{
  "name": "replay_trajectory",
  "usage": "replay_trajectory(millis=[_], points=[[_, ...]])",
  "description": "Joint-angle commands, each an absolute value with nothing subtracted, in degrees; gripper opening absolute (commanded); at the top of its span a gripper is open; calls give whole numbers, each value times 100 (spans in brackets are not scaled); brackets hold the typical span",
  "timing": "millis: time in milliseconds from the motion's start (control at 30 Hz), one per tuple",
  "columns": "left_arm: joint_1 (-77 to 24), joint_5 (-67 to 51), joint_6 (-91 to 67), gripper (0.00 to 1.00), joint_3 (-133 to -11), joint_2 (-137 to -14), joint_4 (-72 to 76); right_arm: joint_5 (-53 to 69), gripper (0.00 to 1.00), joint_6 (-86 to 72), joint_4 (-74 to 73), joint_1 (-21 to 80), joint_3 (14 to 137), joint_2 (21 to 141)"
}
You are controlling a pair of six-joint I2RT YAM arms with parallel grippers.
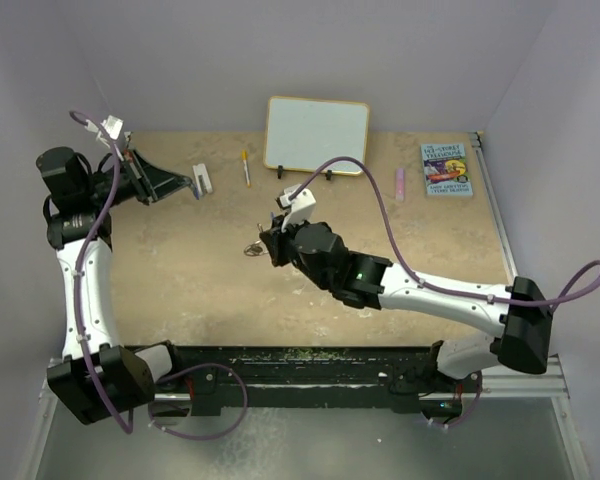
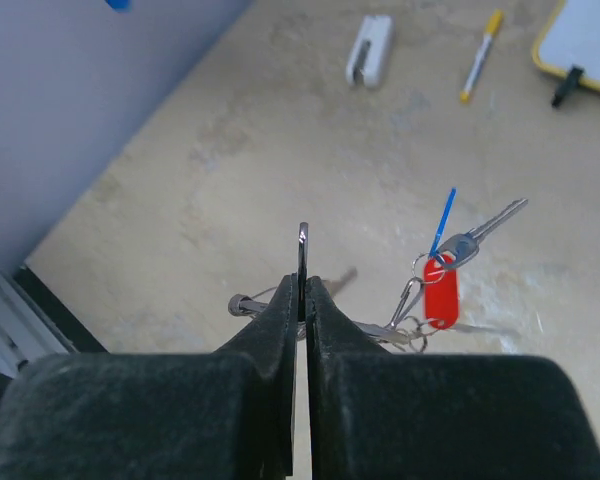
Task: Put the keys on the keyring
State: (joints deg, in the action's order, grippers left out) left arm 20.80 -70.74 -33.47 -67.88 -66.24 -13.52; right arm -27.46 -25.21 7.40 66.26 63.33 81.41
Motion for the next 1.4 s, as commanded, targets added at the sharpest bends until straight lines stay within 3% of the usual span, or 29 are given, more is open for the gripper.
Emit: replay_trajectory(millis=[0,233,667,1367], points=[[1839,-7154,-3671,3,-6603,-6506,-1091,-2279,0,-1909,1862,6636,6610,8126],[1526,-6071,-4104,3,-6584,-6040,-1734,-2180,0,-1559,2731,6700,7054,8386],[1410,-5163,-6571,3,-6214,-5806,-2067,-2344,0,-988,4042,6810,7715,8990],[1366,-5105,-7720,3,-5861,-5443,-2185,-2662,0,-1081,4139,6851,8257,9713]])
